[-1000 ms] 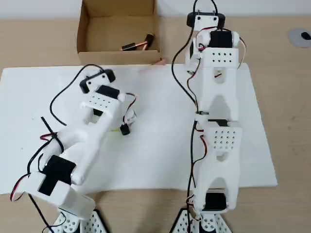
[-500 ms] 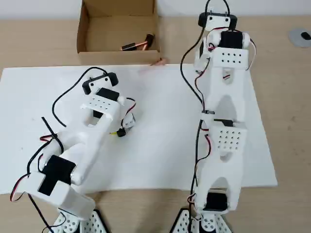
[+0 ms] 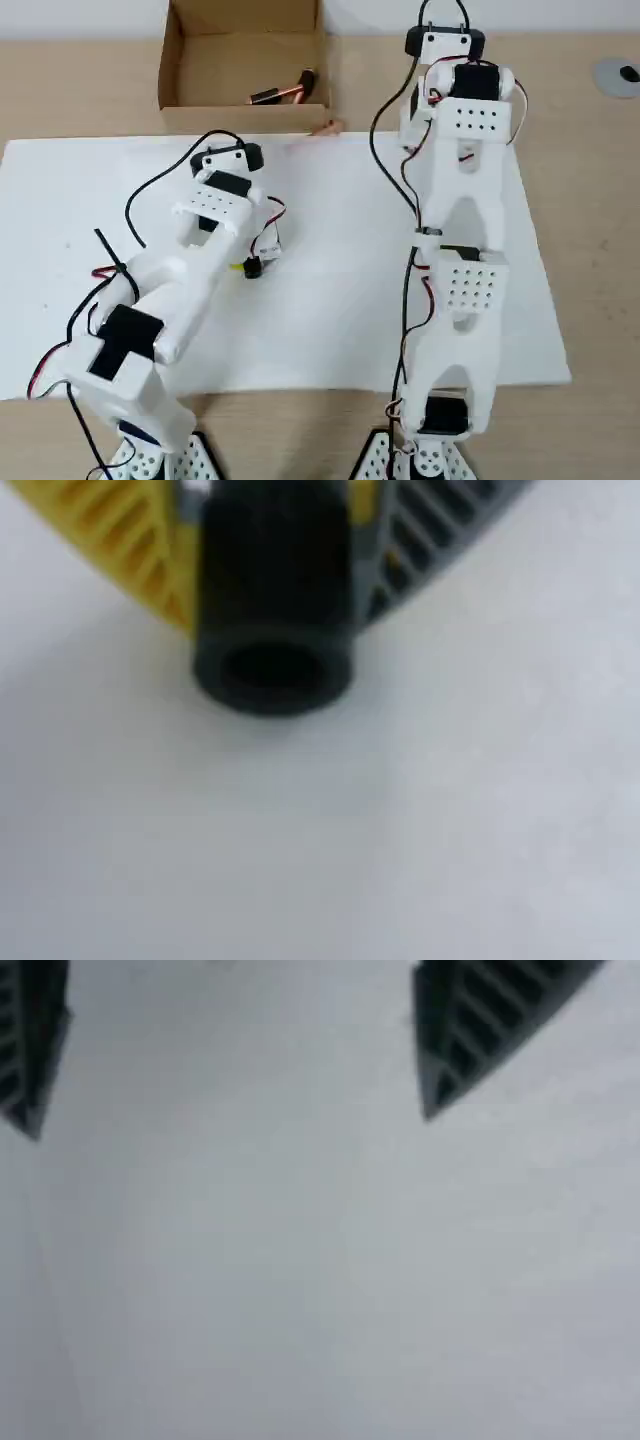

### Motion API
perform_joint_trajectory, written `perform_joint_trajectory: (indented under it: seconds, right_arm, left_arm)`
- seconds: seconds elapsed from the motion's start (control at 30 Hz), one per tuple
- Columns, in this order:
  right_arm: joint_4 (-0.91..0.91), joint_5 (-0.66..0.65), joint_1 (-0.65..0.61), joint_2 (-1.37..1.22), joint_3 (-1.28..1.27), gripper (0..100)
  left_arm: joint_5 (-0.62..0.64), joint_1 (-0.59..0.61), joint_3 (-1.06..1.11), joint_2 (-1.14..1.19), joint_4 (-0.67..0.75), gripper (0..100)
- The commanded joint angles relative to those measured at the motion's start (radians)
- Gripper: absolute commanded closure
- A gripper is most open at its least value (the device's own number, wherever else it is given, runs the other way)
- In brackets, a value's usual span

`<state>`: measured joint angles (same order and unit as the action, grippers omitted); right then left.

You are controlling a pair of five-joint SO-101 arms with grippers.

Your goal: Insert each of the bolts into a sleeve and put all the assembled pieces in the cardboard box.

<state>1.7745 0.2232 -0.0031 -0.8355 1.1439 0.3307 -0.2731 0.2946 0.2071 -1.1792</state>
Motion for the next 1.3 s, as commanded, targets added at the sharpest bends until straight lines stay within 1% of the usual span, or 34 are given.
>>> perform_joint_trajectory:
  seconds: [0.0, 0.17, 0.27, 0.37, 0.43, 0.57, 0.63, 0.7, 0.87, 0.97, 1.03, 1.13, 1.27]
  right_arm:
    - [0.014, -0.008, 0.015, 0.067, 0.005, 71.3]
    - [0.014, -0.009, 0.019, 0.067, -0.001, 71.3]
    - [0.014, -0.011, 0.019, 0.067, -0.001, 71.3]
    - [0.014, -0.011, 0.019, 0.067, -0.001, 71.3]
    - [0.014, -0.011, 0.019, 0.067, -0.001, 71.3]
    - [0.014, -0.012, 0.021, 0.067, -0.001, 71.3]
    - [0.014, -0.012, 0.021, 0.067, -0.002, 71.3]
    - [0.014, -0.012, 0.019, 0.067, -0.002, 71.3]
    - [0.014, -0.012, 0.012, 0.067, -0.002, 71.3]
    - [0.014, -0.017, 0.010, 0.067, -0.004, 71.3]
    - [0.015, -0.037, 0.010, 0.067, -0.004, 71.3]
    - [0.015, -0.040, 0.010, 0.071, -0.033, 71.3]
    - [0.015, -0.038, 0.010, 0.171, -0.229, 71.3]
  left_arm:
    - [-0.020, -0.025, -0.051, -0.051, -0.026, 99]
    - [-0.020, -0.149, -0.074, -0.179, -0.014, 99]
    - [-0.020, -0.239, -0.058, -0.196, 0.006, 99]
    - [-0.015, -0.267, -0.029, -0.191, 0.023, 99]
    - [-0.012, -0.236, 0.023, -0.183, 0.058, 96]
    - [0.074, -0.110, 0.130, -0.165, 0.133, 81]
    - [0.066, -0.083, 0.157, -0.166, 0.150, 77]
    - [0.032, -0.081, 0.161, -0.168, 0.146, 77]
    - [0.023, -0.086, 0.158, -0.173, 0.147, 76]
    - [0.025, -0.057, 0.153, -0.222, 0.144, 76]
    - [0.029, -0.012, 0.155, -0.294, 0.138, 76]
    - [0.026, 0.066, 0.157, -0.453, 0.074, 76]
    - [0.021, 0.164, 0.230, -0.690, 0.043, 76]
